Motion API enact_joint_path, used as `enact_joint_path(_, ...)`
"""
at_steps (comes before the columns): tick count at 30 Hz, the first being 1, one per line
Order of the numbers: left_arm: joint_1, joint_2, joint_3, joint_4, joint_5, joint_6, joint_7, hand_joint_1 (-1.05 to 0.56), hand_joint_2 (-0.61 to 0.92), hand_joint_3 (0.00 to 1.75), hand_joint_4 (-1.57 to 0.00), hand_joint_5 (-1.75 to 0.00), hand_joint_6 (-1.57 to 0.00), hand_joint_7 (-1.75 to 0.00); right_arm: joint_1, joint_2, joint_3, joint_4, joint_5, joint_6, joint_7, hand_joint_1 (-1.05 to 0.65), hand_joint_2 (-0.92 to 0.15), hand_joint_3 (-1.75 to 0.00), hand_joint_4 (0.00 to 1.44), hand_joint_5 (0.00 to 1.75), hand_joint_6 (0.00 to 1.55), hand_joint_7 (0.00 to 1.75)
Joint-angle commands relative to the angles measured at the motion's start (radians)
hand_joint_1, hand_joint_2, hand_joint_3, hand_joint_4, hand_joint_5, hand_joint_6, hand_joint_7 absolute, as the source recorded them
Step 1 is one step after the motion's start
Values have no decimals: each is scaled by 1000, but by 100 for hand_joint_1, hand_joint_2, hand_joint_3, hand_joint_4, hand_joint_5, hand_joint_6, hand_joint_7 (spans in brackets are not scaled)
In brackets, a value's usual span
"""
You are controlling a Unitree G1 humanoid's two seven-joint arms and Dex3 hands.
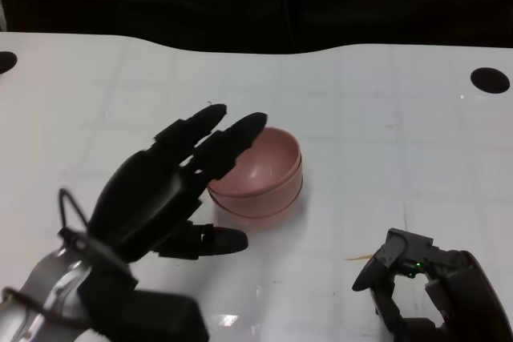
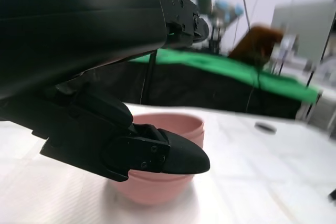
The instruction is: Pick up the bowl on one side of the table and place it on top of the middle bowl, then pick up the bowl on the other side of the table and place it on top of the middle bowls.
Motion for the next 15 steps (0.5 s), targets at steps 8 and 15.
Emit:
enact_joint_path(8, 190, -43, 111, -7, -61, -220, 201, -48, 92, 27, -15, -106, -52, -20, -5, -1, -8, 9, 12, -3, -2, -17, -44, -130, 87, 169, 84, 131)
enact_joint_path(15, 264, -122, 163, 28, -133, -379, 281, -32, 92, 21, -35, -147, -56, -84, -5, 2, -6, 6, 12, -3, -2, -17, -44, -129, 87, 167, 84, 131)
